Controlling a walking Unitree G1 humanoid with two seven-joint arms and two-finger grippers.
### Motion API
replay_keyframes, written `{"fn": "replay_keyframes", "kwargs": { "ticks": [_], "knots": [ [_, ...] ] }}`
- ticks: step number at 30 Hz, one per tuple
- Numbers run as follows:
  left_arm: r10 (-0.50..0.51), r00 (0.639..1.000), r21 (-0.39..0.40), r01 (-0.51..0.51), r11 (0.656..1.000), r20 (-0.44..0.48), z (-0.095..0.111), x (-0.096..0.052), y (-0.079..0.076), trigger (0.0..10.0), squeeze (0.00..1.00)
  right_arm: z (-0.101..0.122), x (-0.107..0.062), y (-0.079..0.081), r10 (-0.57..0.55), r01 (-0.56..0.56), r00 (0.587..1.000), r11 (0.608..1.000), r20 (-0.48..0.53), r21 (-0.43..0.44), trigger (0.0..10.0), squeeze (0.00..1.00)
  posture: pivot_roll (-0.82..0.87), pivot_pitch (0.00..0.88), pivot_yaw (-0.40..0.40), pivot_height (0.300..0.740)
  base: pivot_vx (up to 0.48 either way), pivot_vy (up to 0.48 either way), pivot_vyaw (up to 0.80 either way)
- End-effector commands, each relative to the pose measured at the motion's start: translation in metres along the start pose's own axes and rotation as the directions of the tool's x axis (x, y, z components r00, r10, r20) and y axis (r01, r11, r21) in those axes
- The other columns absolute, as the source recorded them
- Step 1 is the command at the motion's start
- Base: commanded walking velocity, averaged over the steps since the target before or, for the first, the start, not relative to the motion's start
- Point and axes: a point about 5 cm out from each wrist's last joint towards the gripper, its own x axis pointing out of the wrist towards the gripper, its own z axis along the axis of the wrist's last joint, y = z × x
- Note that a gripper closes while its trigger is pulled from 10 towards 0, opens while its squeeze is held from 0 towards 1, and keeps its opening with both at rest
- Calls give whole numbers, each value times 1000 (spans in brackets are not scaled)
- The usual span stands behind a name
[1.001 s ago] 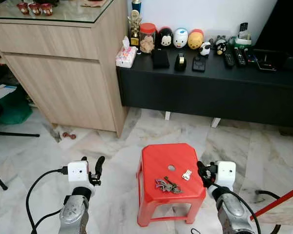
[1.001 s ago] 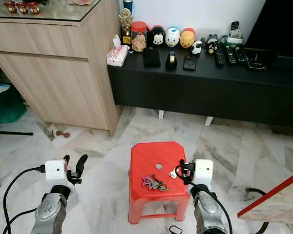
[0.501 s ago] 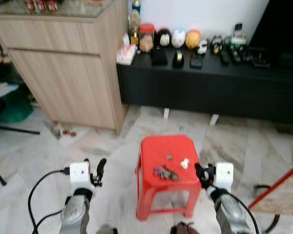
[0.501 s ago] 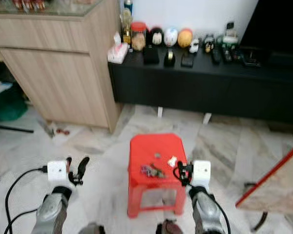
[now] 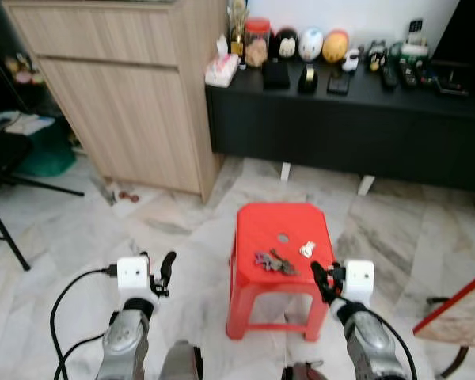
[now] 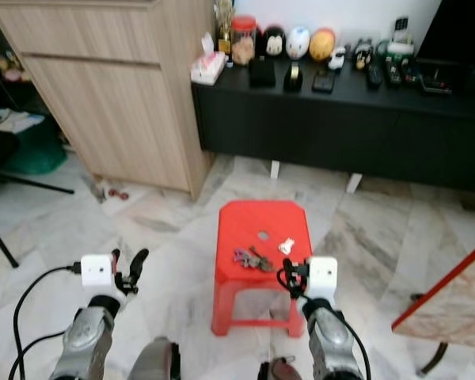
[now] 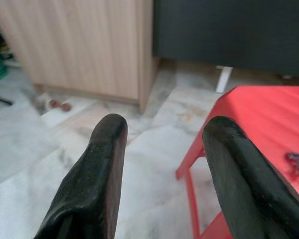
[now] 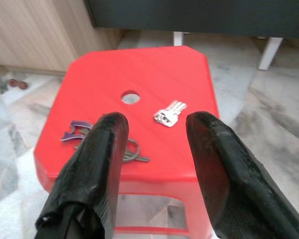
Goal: Hang keys on a hook
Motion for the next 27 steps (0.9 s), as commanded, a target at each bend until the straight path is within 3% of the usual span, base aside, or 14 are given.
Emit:
{"fn": "replay_keyframes", "kwargs": {
  "ticks": [1,5,27],
  "knots": [
    [4,1000,4,-4,1000,-11,0,2,1,10000,0,-5,-3,0,3,-3,1000,1000,-13,-1,10000,0,-39,104,-22,657,0,0,638],
    [0,1000,4,0,1000,-6,2,3,0,10000,0,-8,-4,-1,5,-4,999,1000,-34,17,10000,0,-37,105,-22,657,0,0,625],
    [-4,1000,5,4,1000,-2,3,6,-2,10000,0,-13,-3,0,15,-12,997,999,-72,34,10000,0,-37,110,-22,657,278,0,0]
  ]
}}
